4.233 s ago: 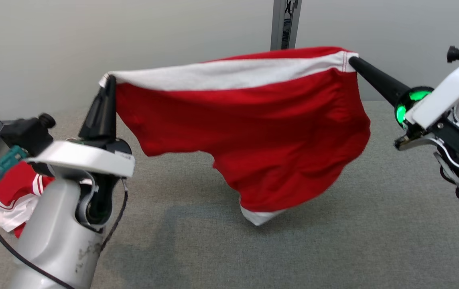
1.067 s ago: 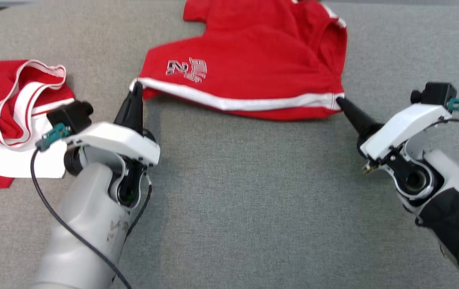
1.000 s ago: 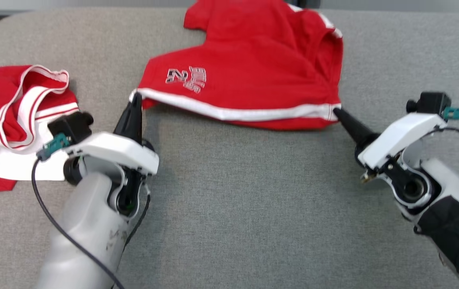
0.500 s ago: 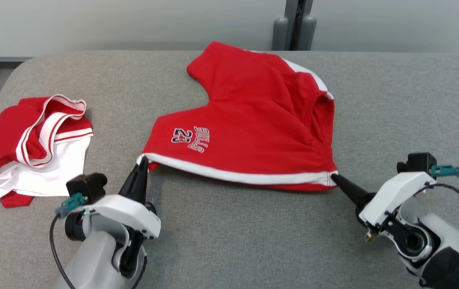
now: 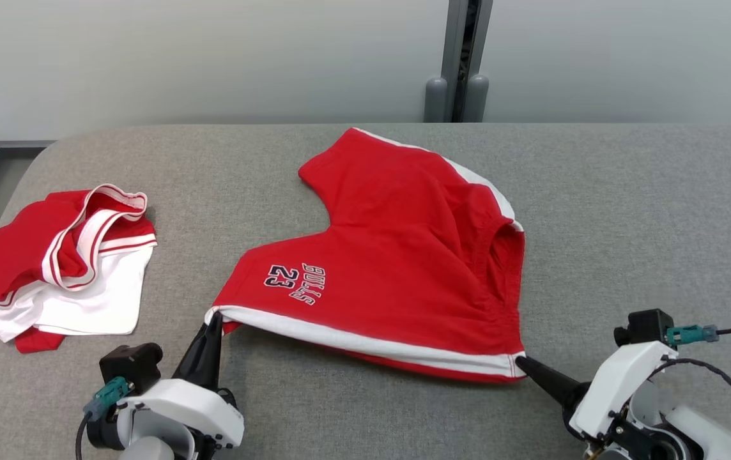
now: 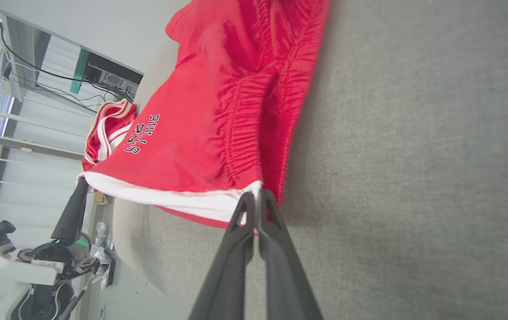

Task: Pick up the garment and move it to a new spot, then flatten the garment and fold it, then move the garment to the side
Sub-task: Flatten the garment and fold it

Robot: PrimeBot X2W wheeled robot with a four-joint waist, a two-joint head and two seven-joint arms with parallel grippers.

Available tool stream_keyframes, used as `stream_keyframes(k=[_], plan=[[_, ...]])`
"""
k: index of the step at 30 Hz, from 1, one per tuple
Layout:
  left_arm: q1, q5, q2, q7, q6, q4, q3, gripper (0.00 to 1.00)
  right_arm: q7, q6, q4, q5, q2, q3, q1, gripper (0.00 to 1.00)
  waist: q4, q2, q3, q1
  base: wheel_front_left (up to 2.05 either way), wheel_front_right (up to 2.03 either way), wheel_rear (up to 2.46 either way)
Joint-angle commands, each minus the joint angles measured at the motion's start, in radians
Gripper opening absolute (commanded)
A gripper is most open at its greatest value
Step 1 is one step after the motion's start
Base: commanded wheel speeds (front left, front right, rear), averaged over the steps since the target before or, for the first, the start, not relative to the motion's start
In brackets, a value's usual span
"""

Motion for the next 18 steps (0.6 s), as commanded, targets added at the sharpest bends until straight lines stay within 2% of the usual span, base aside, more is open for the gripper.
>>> stream_keyframes(k=[1, 10, 18], plan=[[0.025, 0.020, 0.005, -0.004, 0.001, -0.012, 0.012, 0.00, 0.007, 0.001, -0.009, -0.009, -0.013, 0.008, 0.018, 0.00, -0.002, -0.0001, -0.012, 0.0000, 0.00, 0.00, 0.00], [0.130, 0.151, 0.015, -0.004, 0.001, -0.076, 0.020, 0.00, 0.016, 0.001, -0.082, -0.004, -0.058, 0.019, 0.083, 0.00, -0.001, -0.0001, -0.055, 0.0000, 0.00, 0.00, 0.00], [0.211, 0.180, 0.027, -0.004, 0.000, -0.126, 0.028, 0.00, 0.017, 0.001, -0.156, 0.013, -0.100, 0.015, 0.138, 0.00, -0.008, -0.0001, -0.066, 0.0000, 0.00, 0.00, 0.00]])
